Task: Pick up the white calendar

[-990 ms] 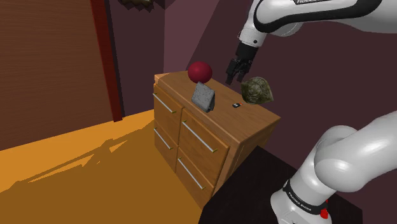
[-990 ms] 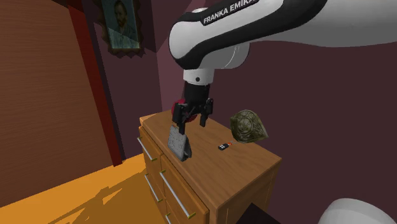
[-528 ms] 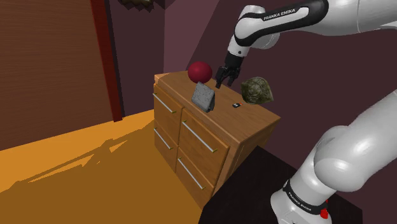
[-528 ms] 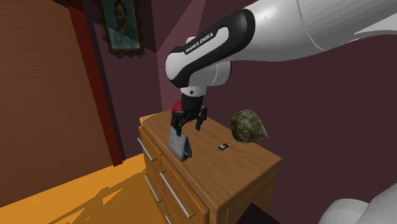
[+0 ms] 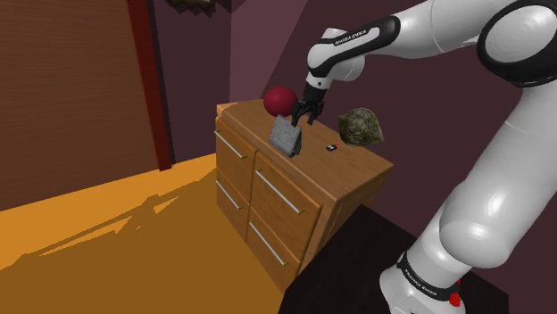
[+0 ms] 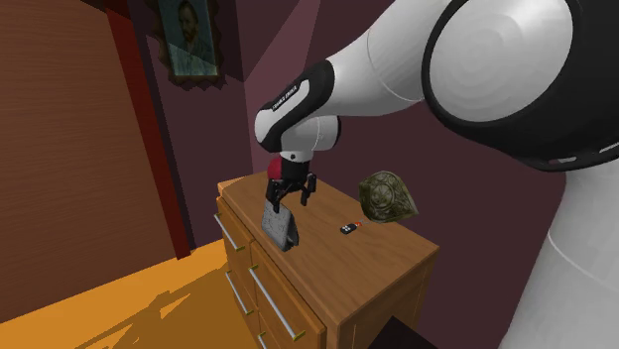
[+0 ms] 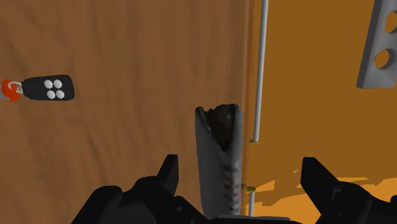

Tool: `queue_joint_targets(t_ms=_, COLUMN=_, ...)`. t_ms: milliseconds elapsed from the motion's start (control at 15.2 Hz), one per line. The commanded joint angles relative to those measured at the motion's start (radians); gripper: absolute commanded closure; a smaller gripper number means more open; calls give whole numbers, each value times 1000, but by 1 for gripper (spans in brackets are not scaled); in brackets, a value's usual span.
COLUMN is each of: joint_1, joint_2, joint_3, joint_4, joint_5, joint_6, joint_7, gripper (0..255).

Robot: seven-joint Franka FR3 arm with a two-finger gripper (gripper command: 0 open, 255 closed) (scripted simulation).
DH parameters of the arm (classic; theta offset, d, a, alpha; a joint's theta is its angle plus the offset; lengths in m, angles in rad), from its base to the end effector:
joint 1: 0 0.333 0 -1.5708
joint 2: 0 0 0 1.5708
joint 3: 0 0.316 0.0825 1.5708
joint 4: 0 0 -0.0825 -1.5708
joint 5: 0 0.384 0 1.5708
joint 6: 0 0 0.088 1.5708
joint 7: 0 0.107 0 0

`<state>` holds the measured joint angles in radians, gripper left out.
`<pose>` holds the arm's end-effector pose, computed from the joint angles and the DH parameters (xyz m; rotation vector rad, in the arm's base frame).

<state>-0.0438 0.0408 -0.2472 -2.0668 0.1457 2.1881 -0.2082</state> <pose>0.5420 -0.1558 0.4213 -3.0388 0.2463 -0.1636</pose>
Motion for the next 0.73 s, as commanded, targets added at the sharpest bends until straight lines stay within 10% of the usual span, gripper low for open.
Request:
queue_joint_targets(t_ms=0, joint_1=-2, joint_2=28, joint_3=-1, joint_4=4, joint_5=11, joint_6=24, joint_7=-6, gripper=0)
queue_joint_targets(t_ms=528, joint_1=-4, joint_2=69, joint_3=1, joint_4=-38, joint_5=35, joint_6=105, joint_7=-28, gripper=0)
queue_joint_targets(t_ms=594, joint_1=-4, joint_2=70, joint_3=2, joint_4=-38, joint_5=35, joint_6=105, joint_7=-28, gripper=255)
queue_joint_targets(t_ms=660, joint_1=-4, joint_2=70, joint_3=2, joint_4=-37, joint_5=35, joint_6=105, joint_7=-28, gripper=255)
